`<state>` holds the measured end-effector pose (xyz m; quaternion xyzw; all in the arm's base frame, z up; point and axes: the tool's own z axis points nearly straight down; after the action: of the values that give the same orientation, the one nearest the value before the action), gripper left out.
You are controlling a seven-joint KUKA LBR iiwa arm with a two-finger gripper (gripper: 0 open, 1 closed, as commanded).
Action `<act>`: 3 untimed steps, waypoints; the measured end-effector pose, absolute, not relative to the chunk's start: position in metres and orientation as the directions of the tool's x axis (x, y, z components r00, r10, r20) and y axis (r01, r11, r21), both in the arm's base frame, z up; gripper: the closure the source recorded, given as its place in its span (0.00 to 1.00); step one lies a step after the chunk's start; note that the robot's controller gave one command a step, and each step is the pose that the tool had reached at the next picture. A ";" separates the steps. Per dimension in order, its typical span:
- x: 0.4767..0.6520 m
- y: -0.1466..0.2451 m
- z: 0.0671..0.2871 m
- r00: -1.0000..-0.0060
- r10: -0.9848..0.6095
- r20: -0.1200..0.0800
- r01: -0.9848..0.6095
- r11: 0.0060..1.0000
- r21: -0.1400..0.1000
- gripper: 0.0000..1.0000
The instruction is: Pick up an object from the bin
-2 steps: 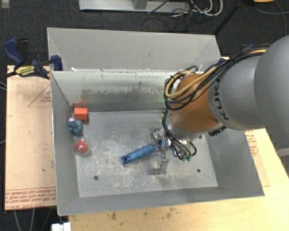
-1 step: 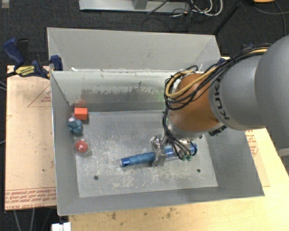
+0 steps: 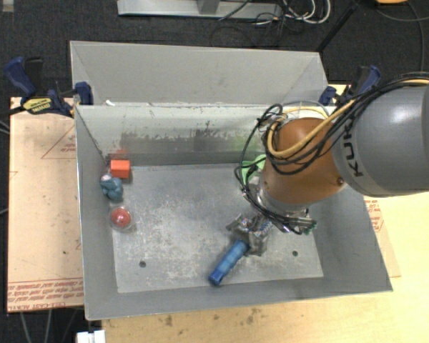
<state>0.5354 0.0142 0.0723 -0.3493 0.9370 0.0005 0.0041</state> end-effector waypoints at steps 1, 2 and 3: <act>0.535 0.014 0.072 -0.757 -0.654 -0.008 -0.654 0.757 -0.001 1.00; 0.535 0.014 0.072 -0.757 -0.654 -0.008 -0.654 0.757 -0.001 1.00; 0.535 0.014 0.072 -0.757 -0.654 -0.008 -0.654 0.757 -0.001 1.00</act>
Offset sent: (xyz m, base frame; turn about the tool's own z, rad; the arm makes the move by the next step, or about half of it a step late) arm 0.0000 0.0000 0.0000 0.0000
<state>0.5353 0.0142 0.0721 -0.3489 0.9372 0.0009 0.0040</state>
